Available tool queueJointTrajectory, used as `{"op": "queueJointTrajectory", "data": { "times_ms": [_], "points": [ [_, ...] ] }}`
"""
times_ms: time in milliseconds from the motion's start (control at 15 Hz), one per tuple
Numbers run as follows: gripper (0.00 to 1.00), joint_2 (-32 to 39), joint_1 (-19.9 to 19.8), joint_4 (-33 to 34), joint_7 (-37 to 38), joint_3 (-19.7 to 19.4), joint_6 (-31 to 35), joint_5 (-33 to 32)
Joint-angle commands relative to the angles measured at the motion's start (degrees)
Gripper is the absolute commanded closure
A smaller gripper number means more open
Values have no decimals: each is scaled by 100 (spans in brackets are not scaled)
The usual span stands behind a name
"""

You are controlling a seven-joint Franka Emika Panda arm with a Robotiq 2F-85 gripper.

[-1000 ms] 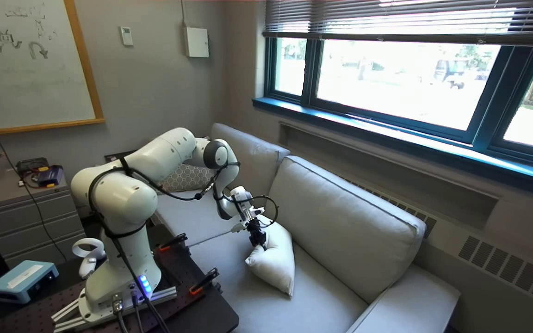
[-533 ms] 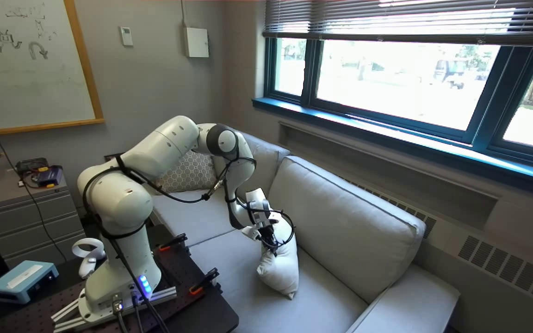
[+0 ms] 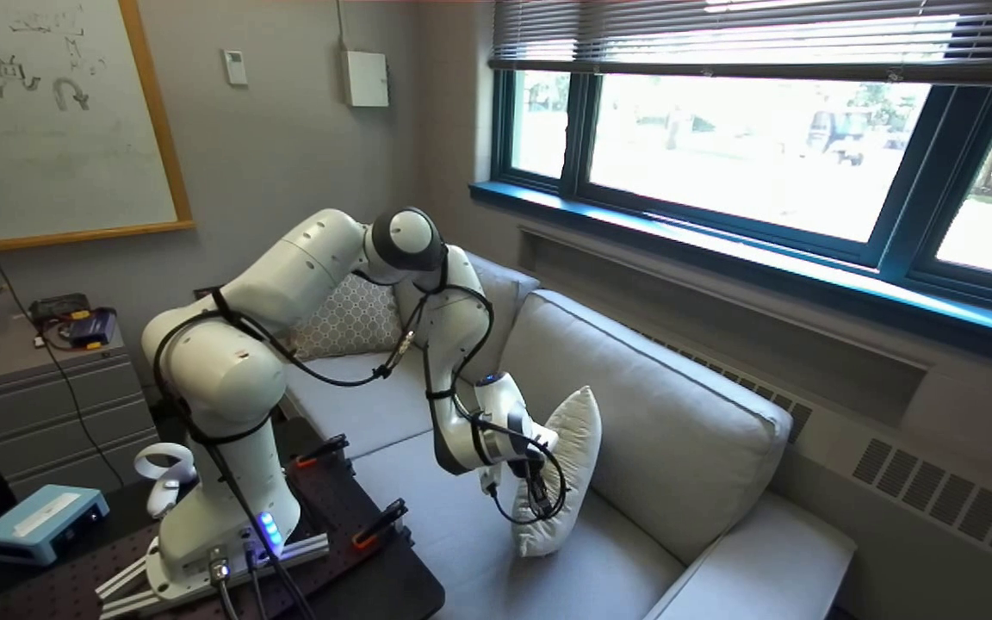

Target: Move the small pillow to the right side of the sofa

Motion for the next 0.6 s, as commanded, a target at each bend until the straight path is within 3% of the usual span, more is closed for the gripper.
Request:
{"op": "queueJointTrajectory", "data": {
  "times_ms": [0, 267, 467, 533],
  "points": [
    [91, -817, 128, -972, -241, -562, 99, 726],
    [91, -1960, 398, -1670, -727, -1021, 41, 975],
    [93, -2864, 1015, -2182, -1309, -1457, 35, 862],
    [67, -3181, 1157, -2363, -1962, -1371, -38, 1278]
  ]
}}
